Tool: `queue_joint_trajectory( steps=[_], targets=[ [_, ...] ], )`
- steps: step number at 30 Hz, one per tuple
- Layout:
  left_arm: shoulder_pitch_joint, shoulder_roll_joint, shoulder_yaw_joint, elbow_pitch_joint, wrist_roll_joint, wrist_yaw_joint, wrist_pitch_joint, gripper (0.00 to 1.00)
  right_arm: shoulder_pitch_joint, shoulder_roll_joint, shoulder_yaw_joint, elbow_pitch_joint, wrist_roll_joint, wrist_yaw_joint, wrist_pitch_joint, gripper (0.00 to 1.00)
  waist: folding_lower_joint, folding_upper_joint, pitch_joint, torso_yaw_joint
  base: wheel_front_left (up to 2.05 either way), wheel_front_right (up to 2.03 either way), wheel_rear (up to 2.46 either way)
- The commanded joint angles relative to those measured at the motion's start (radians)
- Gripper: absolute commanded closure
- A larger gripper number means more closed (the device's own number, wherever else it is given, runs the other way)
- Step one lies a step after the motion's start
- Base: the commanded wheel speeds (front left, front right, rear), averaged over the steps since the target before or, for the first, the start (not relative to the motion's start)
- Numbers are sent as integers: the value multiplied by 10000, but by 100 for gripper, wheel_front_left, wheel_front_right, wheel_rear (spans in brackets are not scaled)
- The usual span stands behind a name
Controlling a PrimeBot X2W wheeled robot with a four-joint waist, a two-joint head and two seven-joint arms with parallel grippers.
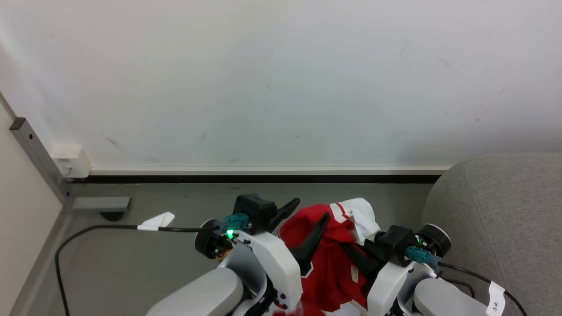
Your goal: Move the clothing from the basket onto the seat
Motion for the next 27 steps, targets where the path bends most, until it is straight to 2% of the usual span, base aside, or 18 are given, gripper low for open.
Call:
queue_joint_trajectory(
  steps=[1,27],
  targets=[
    [21,33,-7,23,118,35,-37,0,123,-14,-94,-67,-71,-1,-71,100,-1,0,7,10,0,0,0],
    [124,112,-102,-24,14,114,-87,0,235,-123,-1013,-201,-662,-1,-72,100,-1,0,125,-184,0,0,0]
  ],
)
